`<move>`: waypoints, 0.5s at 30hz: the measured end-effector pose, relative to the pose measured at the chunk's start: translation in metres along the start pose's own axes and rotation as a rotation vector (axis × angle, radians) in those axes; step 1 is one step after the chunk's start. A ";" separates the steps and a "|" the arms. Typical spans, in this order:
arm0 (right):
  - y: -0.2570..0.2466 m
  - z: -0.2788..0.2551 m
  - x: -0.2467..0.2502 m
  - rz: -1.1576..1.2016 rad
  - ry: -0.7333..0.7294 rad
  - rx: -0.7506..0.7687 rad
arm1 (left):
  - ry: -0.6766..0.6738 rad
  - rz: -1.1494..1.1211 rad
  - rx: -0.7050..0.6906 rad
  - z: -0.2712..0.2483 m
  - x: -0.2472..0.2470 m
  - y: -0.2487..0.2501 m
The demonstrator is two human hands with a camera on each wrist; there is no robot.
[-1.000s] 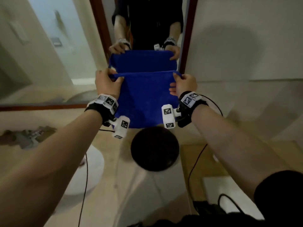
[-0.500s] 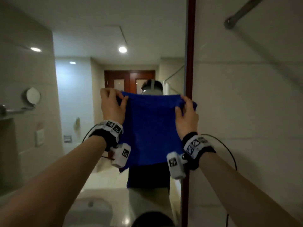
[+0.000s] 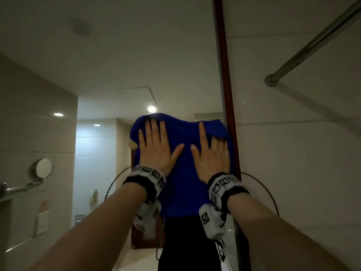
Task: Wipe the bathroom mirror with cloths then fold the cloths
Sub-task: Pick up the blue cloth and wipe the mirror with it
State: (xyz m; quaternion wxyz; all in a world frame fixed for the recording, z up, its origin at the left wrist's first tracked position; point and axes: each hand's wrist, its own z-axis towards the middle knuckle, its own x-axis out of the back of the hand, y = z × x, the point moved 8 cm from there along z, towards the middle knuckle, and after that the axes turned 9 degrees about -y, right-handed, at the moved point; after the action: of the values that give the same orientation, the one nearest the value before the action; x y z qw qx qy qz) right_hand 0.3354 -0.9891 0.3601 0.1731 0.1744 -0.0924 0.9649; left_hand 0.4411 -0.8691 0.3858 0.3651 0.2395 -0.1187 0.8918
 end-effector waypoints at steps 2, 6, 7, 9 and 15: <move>-0.003 0.034 0.010 -0.021 0.023 -0.009 | -0.060 0.048 -0.002 0.036 0.018 -0.004; -0.010 0.064 0.019 -0.062 0.093 -0.060 | -0.095 0.064 -0.012 0.073 0.037 -0.008; -0.011 0.064 0.019 -0.082 0.118 -0.069 | -0.065 0.066 -0.025 0.073 0.038 -0.007; -0.013 0.062 0.018 -0.108 0.145 -0.060 | 0.013 0.084 -0.046 0.067 0.036 -0.006; -0.011 0.064 0.013 -0.163 0.203 -0.052 | 0.105 0.105 -0.082 0.064 0.034 -0.005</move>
State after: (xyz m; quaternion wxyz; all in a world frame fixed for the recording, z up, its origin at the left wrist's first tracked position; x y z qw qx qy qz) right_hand 0.3475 -0.9898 0.4255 0.2641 0.0781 -0.0849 0.9576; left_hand 0.4452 -0.8700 0.4580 0.3333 0.1707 -0.1482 0.9153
